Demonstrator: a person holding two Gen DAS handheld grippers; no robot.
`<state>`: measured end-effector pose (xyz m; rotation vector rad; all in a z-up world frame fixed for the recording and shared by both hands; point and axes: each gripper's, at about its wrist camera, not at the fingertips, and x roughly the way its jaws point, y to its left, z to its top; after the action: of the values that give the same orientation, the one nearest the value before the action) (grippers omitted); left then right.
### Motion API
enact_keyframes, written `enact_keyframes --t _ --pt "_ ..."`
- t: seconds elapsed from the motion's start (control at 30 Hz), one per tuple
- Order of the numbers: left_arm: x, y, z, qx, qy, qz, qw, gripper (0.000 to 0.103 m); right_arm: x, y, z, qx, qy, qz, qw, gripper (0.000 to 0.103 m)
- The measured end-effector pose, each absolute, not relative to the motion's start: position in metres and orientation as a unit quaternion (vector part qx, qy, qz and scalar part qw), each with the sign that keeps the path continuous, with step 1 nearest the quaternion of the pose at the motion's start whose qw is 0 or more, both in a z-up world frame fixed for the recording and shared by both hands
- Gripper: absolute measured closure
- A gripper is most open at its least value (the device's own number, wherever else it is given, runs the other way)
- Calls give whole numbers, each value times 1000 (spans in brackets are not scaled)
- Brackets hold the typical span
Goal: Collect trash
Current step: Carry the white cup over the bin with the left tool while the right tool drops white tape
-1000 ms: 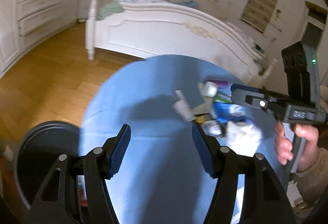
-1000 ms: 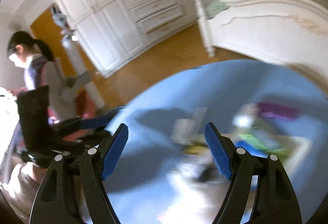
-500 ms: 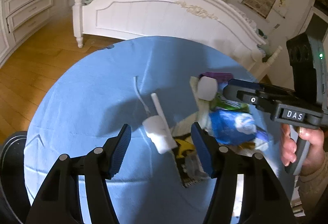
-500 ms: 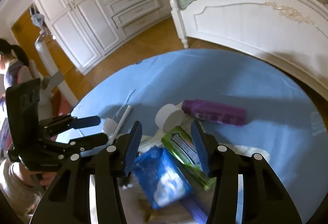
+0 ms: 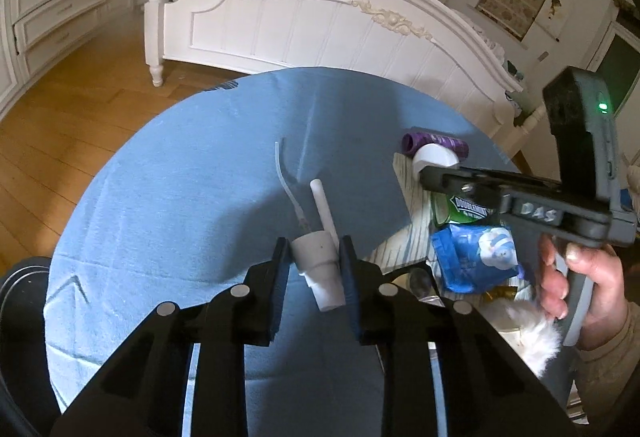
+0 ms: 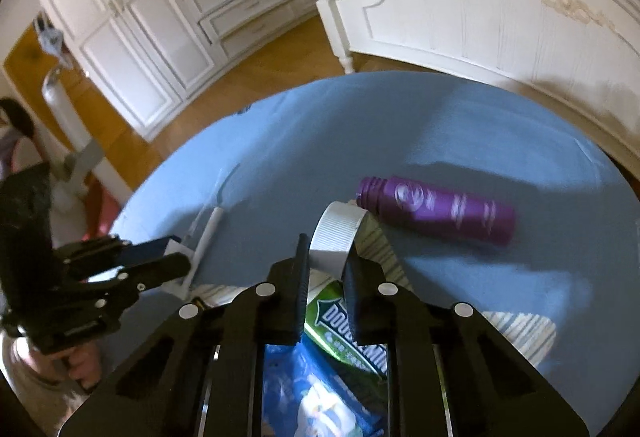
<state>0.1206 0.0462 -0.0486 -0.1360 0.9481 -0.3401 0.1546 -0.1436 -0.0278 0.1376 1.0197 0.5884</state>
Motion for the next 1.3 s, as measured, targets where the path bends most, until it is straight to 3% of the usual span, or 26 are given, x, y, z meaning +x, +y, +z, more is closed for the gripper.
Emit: enact_keyframes --t 0.37,0.77,1.3 --pt "76 83 -10 -104 391 -161 900 77 128 -167 12 186 444 335 810 86" --pt "12 180 -7 -137 356 -82 921 77 78 -42 47 106 448 417 784 86" --pt "-48 294 -48 -195 353 13 915 77 31 151 11 1 500 476 723 86"
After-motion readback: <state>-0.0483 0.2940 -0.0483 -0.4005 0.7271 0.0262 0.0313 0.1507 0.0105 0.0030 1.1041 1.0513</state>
